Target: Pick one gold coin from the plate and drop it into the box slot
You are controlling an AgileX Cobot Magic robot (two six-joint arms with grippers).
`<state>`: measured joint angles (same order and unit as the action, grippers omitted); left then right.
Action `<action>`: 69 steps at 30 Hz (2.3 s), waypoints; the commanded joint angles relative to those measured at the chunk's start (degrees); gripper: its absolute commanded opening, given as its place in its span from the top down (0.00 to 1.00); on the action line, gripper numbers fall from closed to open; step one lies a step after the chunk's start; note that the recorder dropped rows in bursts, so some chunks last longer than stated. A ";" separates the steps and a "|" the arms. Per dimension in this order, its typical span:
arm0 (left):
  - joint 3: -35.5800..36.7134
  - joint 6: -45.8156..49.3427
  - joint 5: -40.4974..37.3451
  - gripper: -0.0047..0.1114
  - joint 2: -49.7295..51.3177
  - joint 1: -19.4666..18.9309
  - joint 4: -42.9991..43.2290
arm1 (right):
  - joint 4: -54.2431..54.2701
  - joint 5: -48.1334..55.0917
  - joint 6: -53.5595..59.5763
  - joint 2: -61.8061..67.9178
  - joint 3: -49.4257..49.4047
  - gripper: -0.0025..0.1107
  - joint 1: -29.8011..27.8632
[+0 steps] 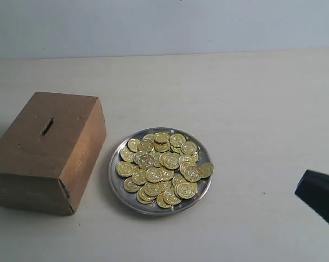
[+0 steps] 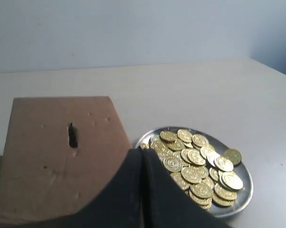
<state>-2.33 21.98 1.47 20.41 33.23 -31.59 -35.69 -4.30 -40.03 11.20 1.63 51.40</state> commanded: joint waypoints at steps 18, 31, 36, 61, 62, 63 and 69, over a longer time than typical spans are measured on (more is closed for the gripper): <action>2.33 0.10 -4.34 0.96 -6.61 0.88 -0.11 | -0.09 9.96 -1.24 -0.29 -1.63 0.98 -0.26; 2.33 0.10 -6.84 0.96 -6.61 0.88 -0.11 | -0.62 7.60 -3.15 -0.29 -1.63 0.98 -0.26; 2.33 0.31 -6.83 0.96 -6.61 0.88 -0.11 | -0.62 7.56 -3.33 -0.29 -1.63 0.98 -0.26; 2.33 0.31 -6.83 0.96 -6.61 0.88 -0.11 | 2.12 12.40 -2.83 -6.45 -1.63 0.98 -33.64; 2.33 0.31 -6.83 0.96 -6.61 0.88 -0.11 | 2.73 12.53 -2.93 -6.92 -1.63 0.98 -36.49; 2.33 0.31 -6.83 0.96 -6.61 0.88 -0.11 | 2.89 12.53 -3.08 -7.37 -1.63 0.98 -38.64; 2.33 0.31 -6.83 0.96 -6.61 0.88 -0.11 | 6.13 13.04 -3.37 -11.00 -1.63 0.98 -50.02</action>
<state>0.06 22.07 -5.05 14.09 33.68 -31.59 -30.88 8.32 -43.14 1.71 0.25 5.31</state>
